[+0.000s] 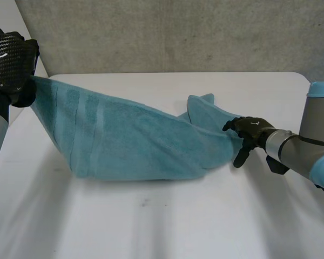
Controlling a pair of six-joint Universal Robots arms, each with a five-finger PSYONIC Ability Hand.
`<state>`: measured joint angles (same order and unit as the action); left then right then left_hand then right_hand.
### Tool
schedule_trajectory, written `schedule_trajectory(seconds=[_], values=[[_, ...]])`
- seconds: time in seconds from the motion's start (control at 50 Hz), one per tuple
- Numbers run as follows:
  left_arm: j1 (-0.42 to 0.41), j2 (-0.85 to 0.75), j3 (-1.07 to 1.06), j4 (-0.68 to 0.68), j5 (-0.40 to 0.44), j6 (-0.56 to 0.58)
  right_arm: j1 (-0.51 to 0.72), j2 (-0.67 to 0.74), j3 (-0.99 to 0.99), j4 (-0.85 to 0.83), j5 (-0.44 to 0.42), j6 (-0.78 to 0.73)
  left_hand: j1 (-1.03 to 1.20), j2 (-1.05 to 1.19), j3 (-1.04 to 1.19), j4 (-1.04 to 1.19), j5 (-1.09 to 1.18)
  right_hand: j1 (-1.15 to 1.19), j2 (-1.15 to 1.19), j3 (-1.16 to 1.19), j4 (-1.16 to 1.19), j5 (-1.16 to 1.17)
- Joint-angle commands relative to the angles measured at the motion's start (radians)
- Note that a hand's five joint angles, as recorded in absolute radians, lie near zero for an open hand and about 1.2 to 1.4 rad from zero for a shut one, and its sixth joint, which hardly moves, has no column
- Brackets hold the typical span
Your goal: Fold the laundry
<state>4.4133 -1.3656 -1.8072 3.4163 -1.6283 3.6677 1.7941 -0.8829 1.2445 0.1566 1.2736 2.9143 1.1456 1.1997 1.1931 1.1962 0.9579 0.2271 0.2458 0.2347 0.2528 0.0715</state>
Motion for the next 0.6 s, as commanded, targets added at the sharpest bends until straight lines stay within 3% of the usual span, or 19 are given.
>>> schedule_trajectory(seconds=[0.02,0.08,0.18,0.3,0.4,0.48,0.6], values=[[0.001,0.005,0.000,0.001,-0.001,-0.003,0.001,0.099,-0.105,-0.005,0.009,-0.003,0.251,0.197,0.203,0.200,0.264,0.470,0.452,0.463,0.444,0.451],[0.003,0.003,0.003,0.009,-0.001,-0.004,-0.004,0.104,-0.131,-0.021,0.010,0.000,0.251,0.197,0.203,0.200,0.264,1.167,1.148,1.159,1.141,1.148],[0.021,-0.001,0.025,0.066,0.001,-0.006,-0.013,0.027,-0.138,-0.058,0.035,-0.007,0.251,0.197,0.203,0.200,0.264,1.169,1.150,1.162,1.143,1.150],[0.046,-0.012,0.081,0.087,-0.001,-0.017,-0.025,-0.345,-0.145,-0.065,0.038,-0.012,0.251,0.197,0.203,0.200,0.264,1.169,1.150,1.162,1.143,1.150],[0.064,-0.021,0.120,0.087,-0.001,-0.046,-0.044,-0.500,-0.177,-0.029,0.041,-0.036,0.251,0.197,0.203,0.200,0.264,1.169,1.150,1.162,1.143,1.150],[0.074,-0.042,0.128,0.078,0.005,-0.057,-0.094,-0.579,-0.186,0.117,0.029,-0.137,0.251,0.197,0.203,0.200,0.264,1.169,1.150,1.162,1.143,1.150],[0.074,-0.121,0.105,0.034,0.070,-0.058,-0.071,-0.561,-0.160,0.291,0.050,-0.322,0.251,0.197,0.203,0.200,0.264,1.169,1.150,1.162,1.143,1.150]])
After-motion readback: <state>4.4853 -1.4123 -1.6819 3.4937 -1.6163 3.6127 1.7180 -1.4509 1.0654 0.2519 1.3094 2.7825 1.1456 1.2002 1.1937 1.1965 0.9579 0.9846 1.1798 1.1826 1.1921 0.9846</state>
